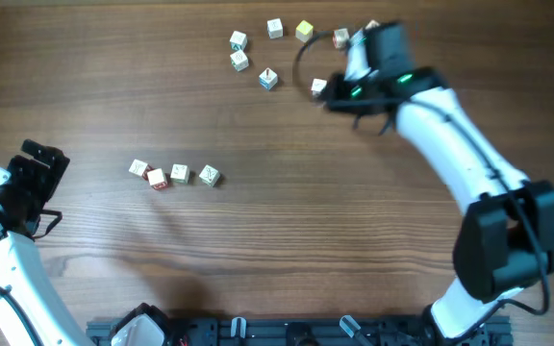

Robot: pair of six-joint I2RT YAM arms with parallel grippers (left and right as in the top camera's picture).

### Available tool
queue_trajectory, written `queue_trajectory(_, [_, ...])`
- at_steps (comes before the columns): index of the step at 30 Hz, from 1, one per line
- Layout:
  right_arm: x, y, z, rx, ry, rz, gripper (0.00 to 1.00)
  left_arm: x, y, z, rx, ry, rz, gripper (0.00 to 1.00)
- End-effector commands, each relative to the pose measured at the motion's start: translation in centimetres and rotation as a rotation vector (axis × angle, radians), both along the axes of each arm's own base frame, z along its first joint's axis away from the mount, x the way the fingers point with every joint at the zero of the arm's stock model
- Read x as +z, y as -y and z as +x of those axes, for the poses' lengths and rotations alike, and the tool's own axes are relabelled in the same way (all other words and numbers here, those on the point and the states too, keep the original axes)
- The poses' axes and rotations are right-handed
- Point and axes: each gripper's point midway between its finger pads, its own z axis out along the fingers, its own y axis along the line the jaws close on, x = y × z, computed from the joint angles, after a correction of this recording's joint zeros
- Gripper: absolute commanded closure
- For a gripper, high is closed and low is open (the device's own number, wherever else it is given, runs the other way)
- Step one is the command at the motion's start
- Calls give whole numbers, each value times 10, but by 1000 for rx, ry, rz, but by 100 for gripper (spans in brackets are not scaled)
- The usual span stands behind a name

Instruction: Form a horizontal line

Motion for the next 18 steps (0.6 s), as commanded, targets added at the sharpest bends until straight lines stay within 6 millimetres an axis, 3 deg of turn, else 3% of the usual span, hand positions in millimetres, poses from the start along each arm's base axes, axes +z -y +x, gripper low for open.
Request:
queue_trajectory(1, [-52,-57,-55,-23,-153,23,91,5,0,2,3,18,-8,0])
queue_trajectory(5, [-77,-95,-79,-54,-72,16,92,5,0,2,3,18,-8,0])
queue_trajectory(10, [-87,-138,-101,-23,53,31,91,5,0,2,3,18,-8,0])
queue_trajectory(14, [-96,-155,-106,-18,128,4,91,5,0,2,3,18,-9,0])
queue_trajectory(18, [-107,-159,-103,-84,115,33,88,4,1,1,3,12,-14,0])
